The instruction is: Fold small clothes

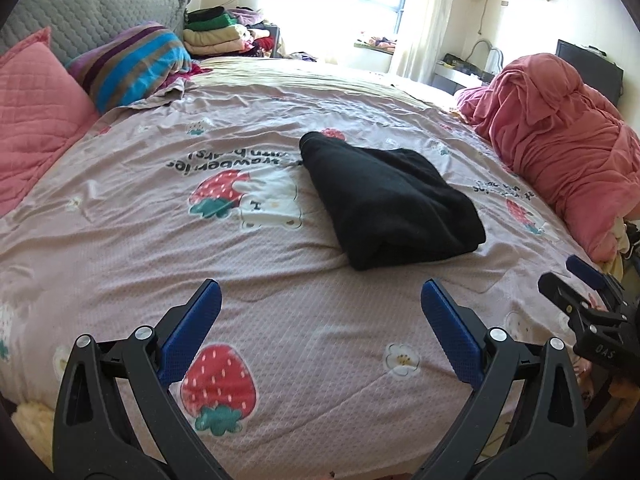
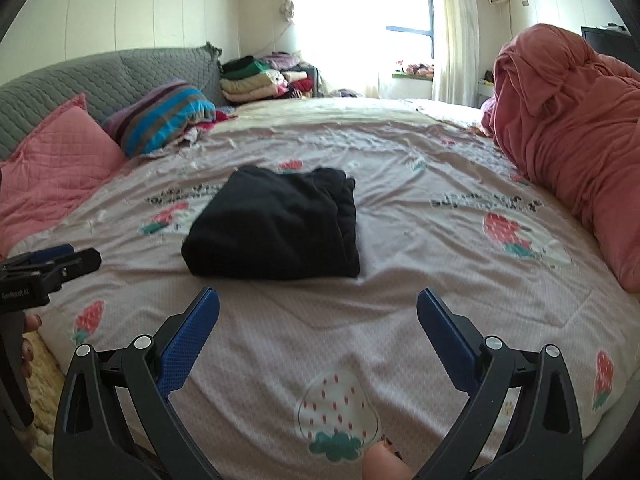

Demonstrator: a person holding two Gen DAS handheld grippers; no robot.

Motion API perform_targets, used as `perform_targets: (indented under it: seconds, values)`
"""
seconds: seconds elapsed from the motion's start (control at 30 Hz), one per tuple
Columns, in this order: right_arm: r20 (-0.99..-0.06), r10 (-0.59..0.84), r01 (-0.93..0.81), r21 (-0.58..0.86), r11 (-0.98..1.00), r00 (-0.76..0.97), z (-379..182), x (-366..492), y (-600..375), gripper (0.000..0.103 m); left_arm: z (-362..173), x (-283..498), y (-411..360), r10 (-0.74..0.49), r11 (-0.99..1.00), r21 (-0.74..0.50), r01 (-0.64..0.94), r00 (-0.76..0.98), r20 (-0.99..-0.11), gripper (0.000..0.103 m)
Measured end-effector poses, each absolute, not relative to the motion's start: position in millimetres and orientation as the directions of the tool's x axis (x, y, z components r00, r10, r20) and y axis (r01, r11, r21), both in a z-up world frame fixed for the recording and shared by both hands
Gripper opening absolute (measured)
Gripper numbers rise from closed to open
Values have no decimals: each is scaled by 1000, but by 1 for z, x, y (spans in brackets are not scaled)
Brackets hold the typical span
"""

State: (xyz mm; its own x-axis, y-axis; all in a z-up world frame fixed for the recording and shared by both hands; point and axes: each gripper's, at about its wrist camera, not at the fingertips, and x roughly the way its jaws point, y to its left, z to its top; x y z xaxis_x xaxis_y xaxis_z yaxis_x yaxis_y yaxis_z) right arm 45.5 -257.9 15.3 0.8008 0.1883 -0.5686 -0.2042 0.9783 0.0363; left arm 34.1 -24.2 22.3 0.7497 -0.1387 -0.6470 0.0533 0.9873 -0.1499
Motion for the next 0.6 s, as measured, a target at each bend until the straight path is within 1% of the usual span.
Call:
perform_targets:
  seconds: [0.27, 0.4, 0.6]
  values:
    - [-588, 168, -169, 54, 984, 791, 2, 37, -256, 99, 10, 28, -28, -150, 985, -160, 58, 741, -655, 94]
    - [-614, 150, -154, 47, 987, 775, -7, 38, -254, 99, 4, 25, -31, -151, 984, -172, 47, 736, -660, 94]
    - [-633, 153, -163, 42, 986, 759, -14, 39, -250, 99, 1, 25, -30, -116, 988, -151, 19, 730, -673, 94]
